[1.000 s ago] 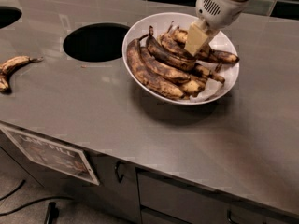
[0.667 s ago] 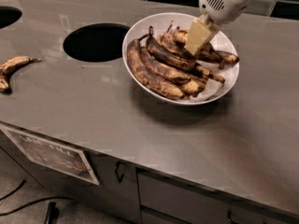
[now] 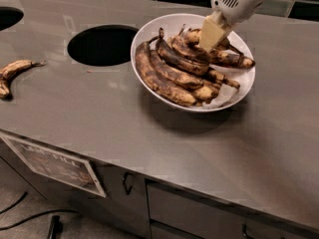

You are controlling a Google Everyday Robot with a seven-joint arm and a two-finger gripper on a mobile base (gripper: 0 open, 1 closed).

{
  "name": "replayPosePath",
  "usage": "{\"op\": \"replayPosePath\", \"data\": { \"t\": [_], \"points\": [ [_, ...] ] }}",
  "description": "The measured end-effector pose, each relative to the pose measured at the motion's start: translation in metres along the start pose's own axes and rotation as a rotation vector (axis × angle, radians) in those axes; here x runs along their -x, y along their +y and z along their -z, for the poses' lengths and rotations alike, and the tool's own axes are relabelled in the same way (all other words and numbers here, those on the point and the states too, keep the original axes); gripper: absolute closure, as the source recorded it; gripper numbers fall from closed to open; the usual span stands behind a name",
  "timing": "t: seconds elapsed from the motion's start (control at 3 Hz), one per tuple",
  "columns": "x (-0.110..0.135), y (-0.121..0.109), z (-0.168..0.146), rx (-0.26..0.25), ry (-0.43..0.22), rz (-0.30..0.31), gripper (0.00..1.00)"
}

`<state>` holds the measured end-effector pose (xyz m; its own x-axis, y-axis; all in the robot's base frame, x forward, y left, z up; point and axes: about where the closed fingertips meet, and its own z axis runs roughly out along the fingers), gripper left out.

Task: Pick banana from white bowl

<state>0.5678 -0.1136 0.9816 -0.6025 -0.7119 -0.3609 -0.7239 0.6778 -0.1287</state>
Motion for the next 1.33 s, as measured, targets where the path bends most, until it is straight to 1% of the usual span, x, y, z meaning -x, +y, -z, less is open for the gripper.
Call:
{"op": "replayPosePath", "data": {
  "t": [0.33, 0.67, 1.33],
  "points": [
    [0.001, 0.001, 0.015, -0.009, -0.042, 0.002, 1.00],
    [-0.001, 0.002, 0.030, -0.006, -0.104, 0.001, 1.00],
    [0.000, 0.007, 0.054, -0.008, -0.207, 0.021, 1.00]
  ]
}}
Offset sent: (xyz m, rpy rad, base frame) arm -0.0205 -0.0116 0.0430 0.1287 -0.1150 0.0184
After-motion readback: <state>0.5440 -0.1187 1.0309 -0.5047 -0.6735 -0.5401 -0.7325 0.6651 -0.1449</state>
